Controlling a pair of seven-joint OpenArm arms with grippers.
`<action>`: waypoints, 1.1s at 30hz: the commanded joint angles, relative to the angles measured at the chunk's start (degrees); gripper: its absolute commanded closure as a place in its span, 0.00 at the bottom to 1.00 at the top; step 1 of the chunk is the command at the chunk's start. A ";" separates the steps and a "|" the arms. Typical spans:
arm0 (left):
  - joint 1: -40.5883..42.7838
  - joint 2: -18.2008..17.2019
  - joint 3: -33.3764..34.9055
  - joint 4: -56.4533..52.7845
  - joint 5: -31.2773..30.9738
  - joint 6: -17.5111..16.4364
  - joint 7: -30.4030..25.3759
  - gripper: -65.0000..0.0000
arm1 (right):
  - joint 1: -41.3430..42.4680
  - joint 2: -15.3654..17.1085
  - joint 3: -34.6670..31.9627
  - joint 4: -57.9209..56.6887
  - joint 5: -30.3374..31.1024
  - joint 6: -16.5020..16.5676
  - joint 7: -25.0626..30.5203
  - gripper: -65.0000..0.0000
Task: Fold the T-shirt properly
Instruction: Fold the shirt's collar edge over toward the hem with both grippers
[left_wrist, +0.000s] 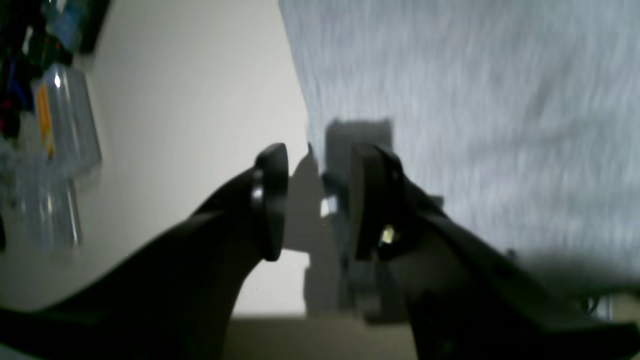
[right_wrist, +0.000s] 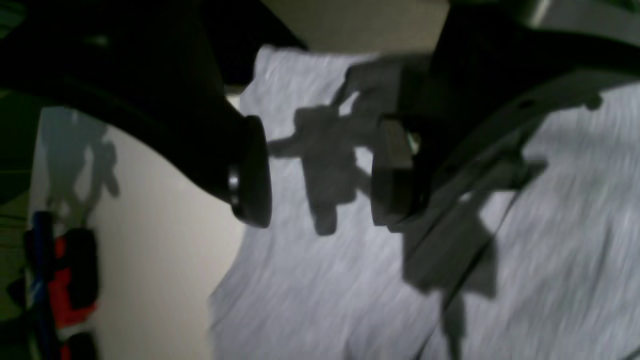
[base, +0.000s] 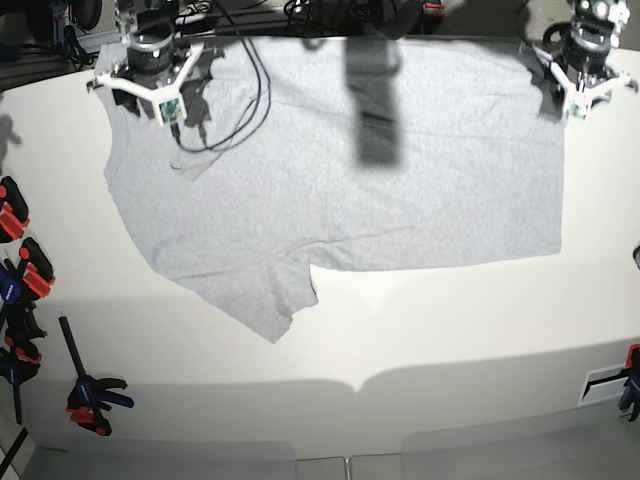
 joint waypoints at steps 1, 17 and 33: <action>-2.16 -1.27 -0.63 0.81 -1.05 0.57 -0.46 0.71 | 0.98 0.35 0.26 1.27 -0.48 -1.11 1.92 0.52; -43.39 -5.49 -0.57 -33.03 -26.08 -17.35 8.50 0.63 | 9.38 0.35 0.22 1.27 5.77 5.18 -4.04 0.52; -71.93 -8.76 18.45 -85.74 -15.58 -23.67 -13.27 0.63 | 9.33 0.35 0.22 1.27 10.14 6.69 -3.96 0.52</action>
